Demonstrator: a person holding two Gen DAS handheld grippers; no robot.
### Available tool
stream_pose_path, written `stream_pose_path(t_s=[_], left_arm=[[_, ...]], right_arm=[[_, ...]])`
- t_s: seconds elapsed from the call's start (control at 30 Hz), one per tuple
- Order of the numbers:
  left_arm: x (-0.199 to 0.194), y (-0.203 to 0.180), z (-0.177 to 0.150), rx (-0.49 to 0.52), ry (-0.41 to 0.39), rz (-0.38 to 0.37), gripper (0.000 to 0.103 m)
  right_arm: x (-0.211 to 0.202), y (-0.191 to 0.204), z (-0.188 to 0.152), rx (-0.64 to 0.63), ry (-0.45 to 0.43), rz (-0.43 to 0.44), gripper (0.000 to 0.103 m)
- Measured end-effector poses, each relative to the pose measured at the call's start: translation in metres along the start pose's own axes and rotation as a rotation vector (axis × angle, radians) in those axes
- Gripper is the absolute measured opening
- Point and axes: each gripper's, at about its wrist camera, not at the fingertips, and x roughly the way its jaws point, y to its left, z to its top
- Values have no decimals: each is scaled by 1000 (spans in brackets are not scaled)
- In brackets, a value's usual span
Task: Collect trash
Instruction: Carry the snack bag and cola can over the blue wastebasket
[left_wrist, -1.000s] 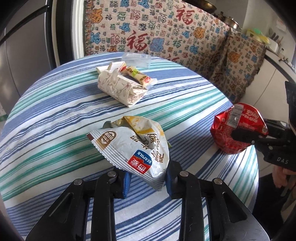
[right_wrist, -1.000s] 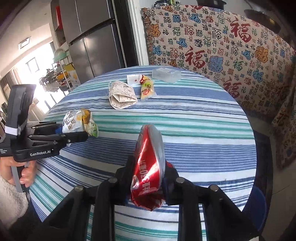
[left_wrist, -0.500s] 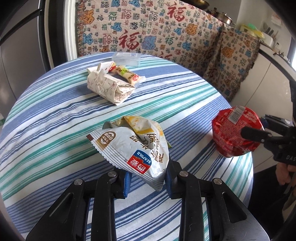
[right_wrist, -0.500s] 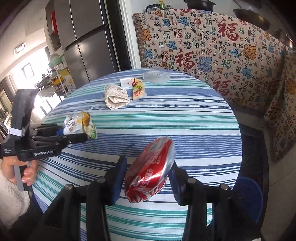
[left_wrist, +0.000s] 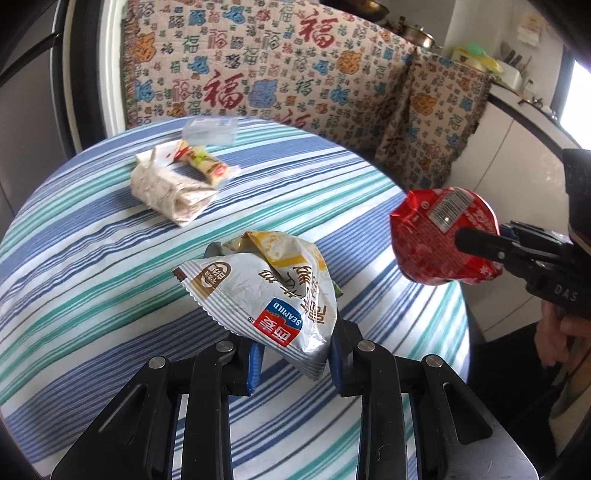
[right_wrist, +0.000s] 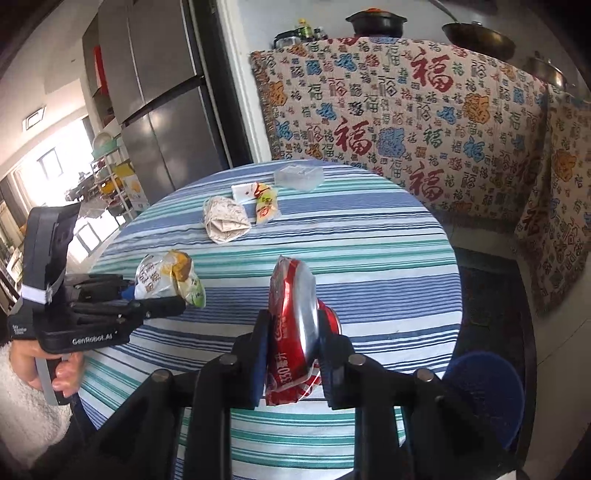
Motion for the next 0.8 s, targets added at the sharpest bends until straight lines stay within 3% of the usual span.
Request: stream_pose_path(t_s=[0.4, 0.8], left_arm=[[7, -69, 21, 81, -20, -87, 28], [51, -206, 44, 243, 3, -293, 28]], right_arm=[[-46, -58, -5, 106, -90, -110, 24], [-98, -167, -42, 326, -96, -299, 24]])
